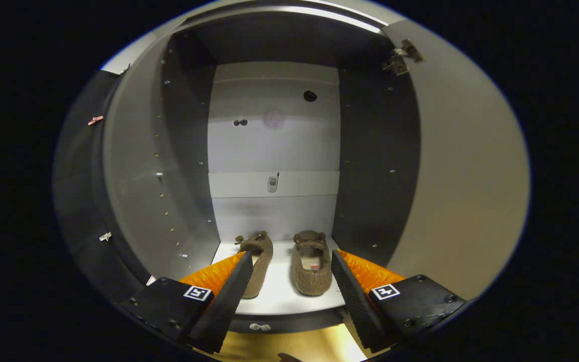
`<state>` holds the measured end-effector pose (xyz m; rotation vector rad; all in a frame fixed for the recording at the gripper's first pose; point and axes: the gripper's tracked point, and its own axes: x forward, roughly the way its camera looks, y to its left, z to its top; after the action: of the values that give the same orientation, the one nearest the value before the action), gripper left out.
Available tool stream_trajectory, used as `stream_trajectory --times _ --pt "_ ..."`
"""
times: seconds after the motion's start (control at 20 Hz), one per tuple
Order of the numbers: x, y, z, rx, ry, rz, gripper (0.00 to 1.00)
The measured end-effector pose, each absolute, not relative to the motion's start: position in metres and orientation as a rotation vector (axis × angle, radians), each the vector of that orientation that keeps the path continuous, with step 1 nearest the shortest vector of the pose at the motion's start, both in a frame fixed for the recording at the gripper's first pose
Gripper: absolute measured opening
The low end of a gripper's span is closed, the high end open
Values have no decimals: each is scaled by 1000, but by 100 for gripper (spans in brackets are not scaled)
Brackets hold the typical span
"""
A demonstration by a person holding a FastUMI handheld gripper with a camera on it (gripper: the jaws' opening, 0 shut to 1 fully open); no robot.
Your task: Open the shoe cabinet door, grab the shoes and put them into the shoe cabinet, then close the shoe cabinet door.
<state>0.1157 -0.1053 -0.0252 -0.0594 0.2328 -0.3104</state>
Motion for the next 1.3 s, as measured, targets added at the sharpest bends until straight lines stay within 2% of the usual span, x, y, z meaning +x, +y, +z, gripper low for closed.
stream_trajectory --times 0.65,0.9,1.3 --pt "-113 -98 41 -15 132 -298 99" --pt "-188 -139 48 4 140 -385 99" --pt "-238 -217 57 -12 128 -536 100"
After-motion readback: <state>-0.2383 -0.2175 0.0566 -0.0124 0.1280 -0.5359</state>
